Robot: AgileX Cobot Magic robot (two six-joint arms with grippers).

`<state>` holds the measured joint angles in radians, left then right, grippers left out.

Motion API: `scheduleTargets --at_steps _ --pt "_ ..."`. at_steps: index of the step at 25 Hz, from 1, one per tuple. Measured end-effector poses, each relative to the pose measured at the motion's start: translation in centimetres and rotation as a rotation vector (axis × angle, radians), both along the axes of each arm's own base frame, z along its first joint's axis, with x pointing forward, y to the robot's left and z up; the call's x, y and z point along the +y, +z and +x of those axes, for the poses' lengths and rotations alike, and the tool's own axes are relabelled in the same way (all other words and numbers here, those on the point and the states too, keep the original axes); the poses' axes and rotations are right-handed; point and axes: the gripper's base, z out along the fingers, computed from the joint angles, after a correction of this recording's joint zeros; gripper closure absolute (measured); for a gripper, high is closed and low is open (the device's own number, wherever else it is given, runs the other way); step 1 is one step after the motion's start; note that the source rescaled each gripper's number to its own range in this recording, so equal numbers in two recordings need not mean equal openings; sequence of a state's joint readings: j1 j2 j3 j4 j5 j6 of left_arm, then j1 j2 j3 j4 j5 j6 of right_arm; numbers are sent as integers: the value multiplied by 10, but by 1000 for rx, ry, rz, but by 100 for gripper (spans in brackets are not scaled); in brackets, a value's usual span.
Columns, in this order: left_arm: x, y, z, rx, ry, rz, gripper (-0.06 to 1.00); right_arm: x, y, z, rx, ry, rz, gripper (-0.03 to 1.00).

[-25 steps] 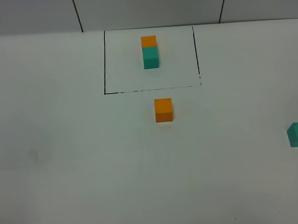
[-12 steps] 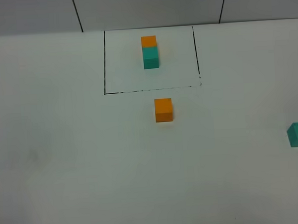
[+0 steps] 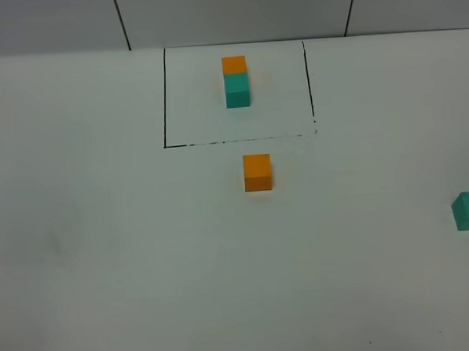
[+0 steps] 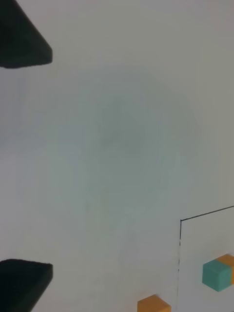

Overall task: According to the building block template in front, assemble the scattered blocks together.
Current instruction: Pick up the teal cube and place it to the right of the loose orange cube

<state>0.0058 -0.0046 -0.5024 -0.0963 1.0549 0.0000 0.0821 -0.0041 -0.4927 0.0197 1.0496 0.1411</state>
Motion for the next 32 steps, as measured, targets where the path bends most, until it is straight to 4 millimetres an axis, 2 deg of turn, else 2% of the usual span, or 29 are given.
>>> scheduleTargets --at_steps 32 --pt "0 0 0 3 0 0 27 0 0 0 0 0 0 21"
